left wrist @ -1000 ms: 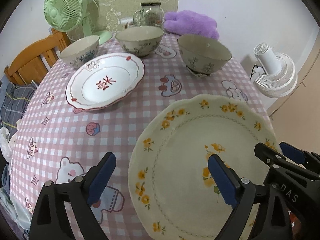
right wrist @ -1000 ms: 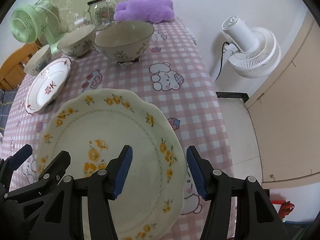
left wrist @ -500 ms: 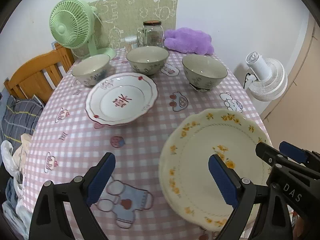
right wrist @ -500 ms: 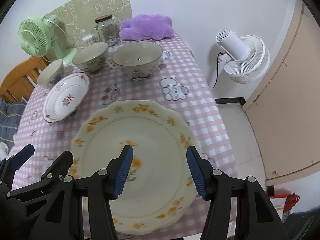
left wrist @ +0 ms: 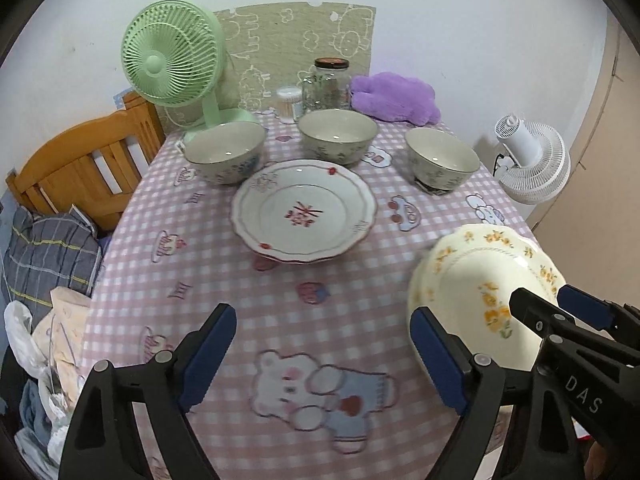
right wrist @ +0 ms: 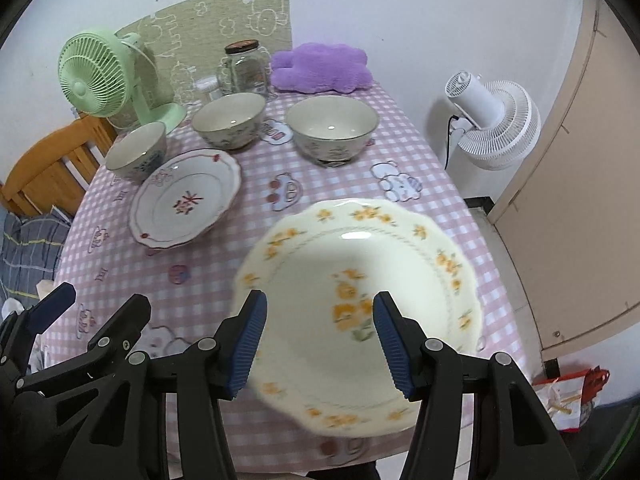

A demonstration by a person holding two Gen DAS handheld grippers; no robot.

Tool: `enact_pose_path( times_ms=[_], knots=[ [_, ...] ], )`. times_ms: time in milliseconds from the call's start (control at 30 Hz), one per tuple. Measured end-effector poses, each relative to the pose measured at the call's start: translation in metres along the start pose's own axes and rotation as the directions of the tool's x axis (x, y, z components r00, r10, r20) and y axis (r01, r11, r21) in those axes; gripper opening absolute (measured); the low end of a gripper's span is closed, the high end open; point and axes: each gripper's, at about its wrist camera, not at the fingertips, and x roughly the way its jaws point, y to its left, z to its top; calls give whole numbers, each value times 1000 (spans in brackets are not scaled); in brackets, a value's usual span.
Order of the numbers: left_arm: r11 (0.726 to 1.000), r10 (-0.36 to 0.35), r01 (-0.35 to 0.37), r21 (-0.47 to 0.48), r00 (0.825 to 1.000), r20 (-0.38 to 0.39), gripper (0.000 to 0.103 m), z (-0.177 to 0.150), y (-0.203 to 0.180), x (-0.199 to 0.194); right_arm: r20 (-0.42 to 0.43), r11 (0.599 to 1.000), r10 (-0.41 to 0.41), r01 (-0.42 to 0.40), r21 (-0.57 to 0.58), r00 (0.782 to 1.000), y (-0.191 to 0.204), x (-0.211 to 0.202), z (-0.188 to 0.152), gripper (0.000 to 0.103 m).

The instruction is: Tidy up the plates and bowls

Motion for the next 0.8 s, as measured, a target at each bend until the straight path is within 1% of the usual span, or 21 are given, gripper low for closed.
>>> enact_pose_path(
  times_ms=[167, 300, 433, 533, 700, 800],
  knots=[
    [1000, 11, -11, 28, 1000, 4, 87, 0, 33, 5, 15, 1000, -1, 0, 29, 1000, 36, 1, -6, 60],
    [1000, -3, 2, 22, 1000, 17, 83, 5, 55, 10, 23, 999, 2, -3, 42, 1000, 59, 3, -3, 60],
    [1000, -10, 10, -3, 1000, 10, 81, 16, 72, 22, 43, 1000, 17, -18, 16, 999, 80, 7, 8, 60],
    [1000, 1, -1, -15, 1000, 15, 81, 24, 80, 32, 48, 1000, 28, -29, 9, 998, 91, 15, 19, 60],
    [998, 17, -16, -64, 1000, 4, 80, 39, 94, 52, 38, 998, 55, -56, 34, 998, 100, 41, 37, 60],
    [997, 24, -25, -69, 1000, -12, 77, 48, 96, 69, 30, 998, 57, -58, 32, 998, 105, 59, 48, 58]
  ],
)
